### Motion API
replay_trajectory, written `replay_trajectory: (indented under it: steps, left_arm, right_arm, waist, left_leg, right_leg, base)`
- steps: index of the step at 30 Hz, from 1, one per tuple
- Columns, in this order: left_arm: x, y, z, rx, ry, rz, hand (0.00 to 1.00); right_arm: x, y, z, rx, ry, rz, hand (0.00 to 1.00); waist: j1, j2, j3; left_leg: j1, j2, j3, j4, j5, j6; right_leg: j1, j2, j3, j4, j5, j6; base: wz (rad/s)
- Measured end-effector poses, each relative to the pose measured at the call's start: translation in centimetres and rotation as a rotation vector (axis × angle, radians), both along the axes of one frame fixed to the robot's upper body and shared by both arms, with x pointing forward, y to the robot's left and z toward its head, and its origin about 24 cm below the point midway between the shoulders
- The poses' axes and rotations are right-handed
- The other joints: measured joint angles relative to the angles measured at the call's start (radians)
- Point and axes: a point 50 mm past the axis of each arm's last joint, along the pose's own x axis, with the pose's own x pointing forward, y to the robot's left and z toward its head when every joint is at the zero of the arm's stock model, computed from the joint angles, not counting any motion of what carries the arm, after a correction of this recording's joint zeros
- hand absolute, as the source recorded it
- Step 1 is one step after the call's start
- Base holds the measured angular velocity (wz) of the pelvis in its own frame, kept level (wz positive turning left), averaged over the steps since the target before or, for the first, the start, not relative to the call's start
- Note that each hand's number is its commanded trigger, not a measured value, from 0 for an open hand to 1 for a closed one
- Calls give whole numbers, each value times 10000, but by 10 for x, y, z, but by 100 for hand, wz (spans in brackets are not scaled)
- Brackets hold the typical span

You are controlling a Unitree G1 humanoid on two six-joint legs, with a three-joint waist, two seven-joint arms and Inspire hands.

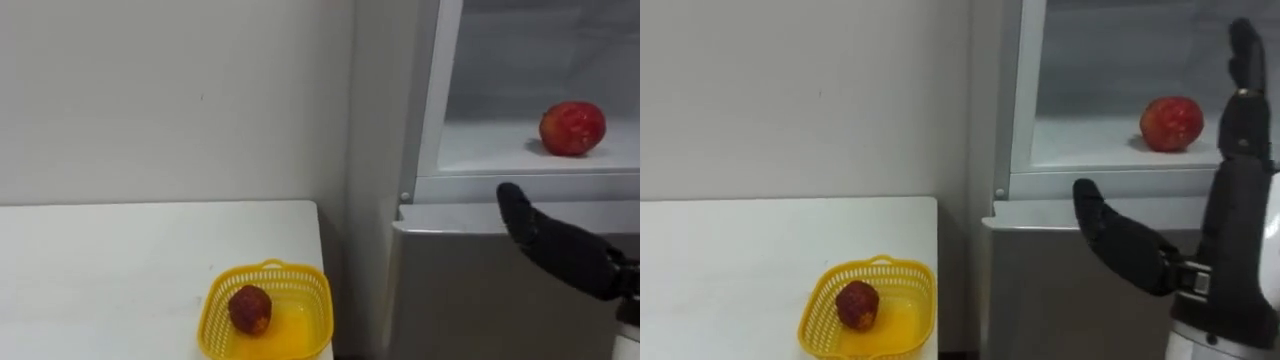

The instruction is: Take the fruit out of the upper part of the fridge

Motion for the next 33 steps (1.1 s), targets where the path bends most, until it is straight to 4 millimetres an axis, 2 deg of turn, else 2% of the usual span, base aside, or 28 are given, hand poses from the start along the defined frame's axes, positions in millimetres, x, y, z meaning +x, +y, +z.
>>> replay_trajectory:
  steps: [3, 5, 11, 14, 18, 19, 21, 23, 25, 26, 28, 31, 33]
  left_arm:
    - [-1, 3, 1, 96, -94, 23, 0]
    - [-2, 7, 2, 186, -112, 192, 0]
    - [-5, 10, 3, 204, -25, 400, 0]
    - [-6, 12, 3, 103, 18, 591, 0]
    - [-6, 17, 5, 43, 54, 641, 0]
    - [-5, 21, 6, 68, 59, 624, 0]
    - [-5, 28, 8, 204, 53, 709, 0]
    - [0, 38, 12, 484, -146, 763, 0]
    - [1, 44, 14, 656, -229, 722, 0]
    - [-1, 45, 14, 700, -163, 741, 0]
    - [-3, 44, 14, 704, -69, 744, 0]
    - [-9, 44, 14, 736, 99, 733, 0]
    - [-5, 43, 14, 736, -24, 701, 0]
  right_arm:
    - [-1, -12, -1, 350, -21, -324, 0]
    - [-1, -29, -4, 1062, 83, -752, 0]
    - [-1, -65, -7, 2853, 458, -1139, 0]
    - [7, -84, -2, 3031, 610, -1447, 0]
    - [22, -98, 6, 3686, 777, -1398, 0]
    - [26, -102, 11, 3623, 879, -1388, 0]
    - [33, -108, 20, 3394, 1007, -1396, 0]
    - [36, -117, 28, 3230, 1166, -1452, 0]
    - [36, -119, 31, 3029, 1245, -1403, 0]
    - [38, -119, 33, 3010, 1271, -1322, 0]
    - [42, -120, 35, 3249, 1238, -1159, 0]
    - [51, -125, 39, 3860, 1328, -760, 0]
    - [56, -132, 38, 4275, 1582, -671, 0]
  waist:
    - [-110, -110, -1]
    - [-156, -238, 20]
    - [-247, -412, 118]
    - [-242, -473, 146]
    - [-177, -555, 139]
    - [-186, -605, 116]
    - [-175, -716, 129]
    - [-50, -879, 104]
    - [18, -1052, 128]
    - [21, -1123, 109]
    - [14, -1131, 103]
    - [-28, -1141, 89]
    - [-19, -1125, 92]
  left_leg:
    - [35, 1, 12, 13, 1, -1]
    - [30, -3, -22, -2, 0, -1]
    - [-74, -28, -36, -9, -1, 4]
    - [-107, -31, -29, 3, 0, 4]
    - [-98, -11, -27, -7, 7, -8]
    - [-167, -12, -46, -7, 14, -19]
    - [-194, -12, -60, 0, 18, -25]
    - [-196, -11, -106, 3, 22, -31]
    - [-200, -10, -161, 5, 23, -34]
    - [-206, -12, -177, 5, 21, -33]
    - [-200, -27, -265, 7, 10, -17]
    - [-253, -52, -429, 82, -5, 6]
    - [-331, -73, -525, 99, -10, 13]
  right_leg:
    - [67, 6, 9, -21, 0, 0]
    - [129, 6, -17, -37, 0, 0]
    - [-14, -37, -130, -48, -36, 30]
    - [-62, -26, -115, -52, -35, 30]
    - [-41, 3, -108, -50, -33, 21]
    - [-49, 1, -147, -56, -36, 16]
    - [-50, -14, -236, -57, -44, 7]
    - [-23, -13, -290, -74, -64, -6]
    - [-4, -10, -314, -77, -68, -6]
    - [-5, -13, -324, -76, -67, -6]
    - [3, -28, -342, -55, -59, 4]
    - [48, -88, -617, -38, -42, 29]
    - [47, -111, -670, -28, -41, 32]
  base:
    - [0]
    - [3]
    - [1]
    - [0]
    - [1]
    - [10]
    - [11]
    - [9]
    - [7]
    - [4]
    - [5]
    - [15]
    - [16]
